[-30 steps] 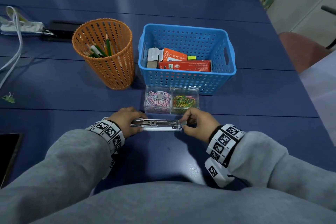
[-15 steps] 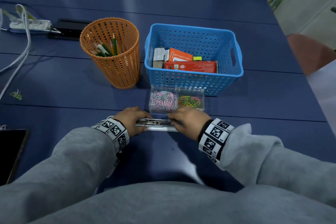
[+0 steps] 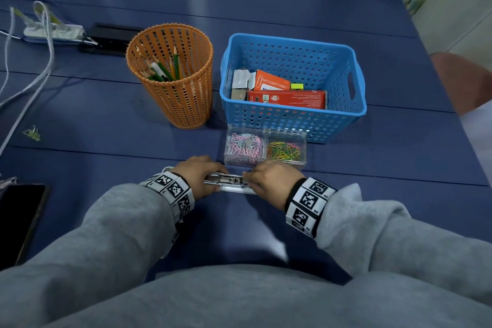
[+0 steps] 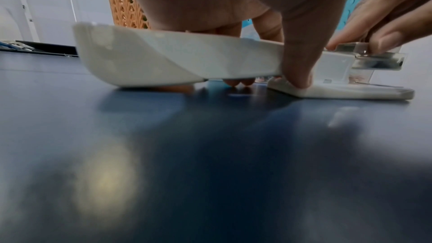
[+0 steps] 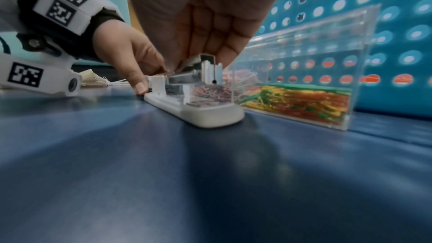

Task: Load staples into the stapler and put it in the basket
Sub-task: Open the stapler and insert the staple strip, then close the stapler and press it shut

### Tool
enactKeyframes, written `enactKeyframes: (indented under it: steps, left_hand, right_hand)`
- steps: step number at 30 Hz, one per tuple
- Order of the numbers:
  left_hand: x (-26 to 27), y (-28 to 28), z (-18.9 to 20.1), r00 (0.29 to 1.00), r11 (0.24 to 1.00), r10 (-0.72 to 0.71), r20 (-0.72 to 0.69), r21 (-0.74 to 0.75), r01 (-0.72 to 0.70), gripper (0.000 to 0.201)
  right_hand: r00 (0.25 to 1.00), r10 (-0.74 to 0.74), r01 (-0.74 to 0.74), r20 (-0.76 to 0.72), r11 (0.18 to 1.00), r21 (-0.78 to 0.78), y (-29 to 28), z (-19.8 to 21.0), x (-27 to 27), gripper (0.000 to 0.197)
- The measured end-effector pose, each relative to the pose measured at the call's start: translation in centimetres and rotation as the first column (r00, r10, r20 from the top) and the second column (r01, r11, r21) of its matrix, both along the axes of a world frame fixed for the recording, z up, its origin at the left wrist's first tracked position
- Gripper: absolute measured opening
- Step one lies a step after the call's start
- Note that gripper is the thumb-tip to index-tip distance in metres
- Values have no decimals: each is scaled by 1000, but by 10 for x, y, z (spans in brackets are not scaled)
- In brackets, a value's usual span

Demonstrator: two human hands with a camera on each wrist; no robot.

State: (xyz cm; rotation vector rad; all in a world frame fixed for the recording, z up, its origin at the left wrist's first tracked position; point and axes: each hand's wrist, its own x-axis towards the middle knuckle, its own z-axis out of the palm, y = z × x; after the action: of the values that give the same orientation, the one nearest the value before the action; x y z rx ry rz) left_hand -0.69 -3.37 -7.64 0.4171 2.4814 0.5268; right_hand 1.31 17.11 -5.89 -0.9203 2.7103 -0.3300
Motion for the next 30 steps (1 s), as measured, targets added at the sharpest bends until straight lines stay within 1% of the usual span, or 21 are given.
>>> enactKeyframes:
  steps: [3,5,9,12,14,16,20,22,24,25,30]
  left_hand:
    - [-1,0,1,1000,1000,-8,3,-1,8,35]
    - [-1,0,1,1000,1000,-11,7,-1,11,34]
    - [0,0,2,1000,1000,-11,17,17,11,36]
    - [-2,-2,2,1000,999,9,1,31,-9,44]
    - [-2,-8,1,1000,1000,29,4,-8,-29,49]
    - [-3,-19,0,999,997,52,-4,-64,-52,46]
    - [-3,-43,4,988,979,149,-28,-138,-152,33]
    - [-5,-49,8,988,977,157,-5,-148,-156,27]
    - [-5,-52,13,988,981,150,25,-124,-146,23]
    - [-4,-52,17,988,983,154,17,-101,-152,23]
    - [1,-40,49,968,974,210,-140,122,-194,27]
  right_hand:
    - [996,-17,16,86,1000,15,2,0,0,25]
    - [993,-28,26,118,999,20,4,-1,2,27]
    - [982,-82,90,168,995,-45,6,-3,2,26]
    - [968,-130,148,214,986,-73,12,-4,3,32]
    - [957,-174,193,231,979,-62,19,-5,5,36]
    - [950,-198,215,243,976,-42,25,-5,6,36]
    - [936,-236,259,260,964,-56,29,-2,4,34]
    - [931,-254,282,262,956,-75,30,-2,5,34]
    - [926,-276,311,259,944,-107,33,-3,7,32]
    - [923,-287,325,257,938,-121,35,-4,8,32]
    - [904,-338,382,262,914,-140,42,-5,11,31]
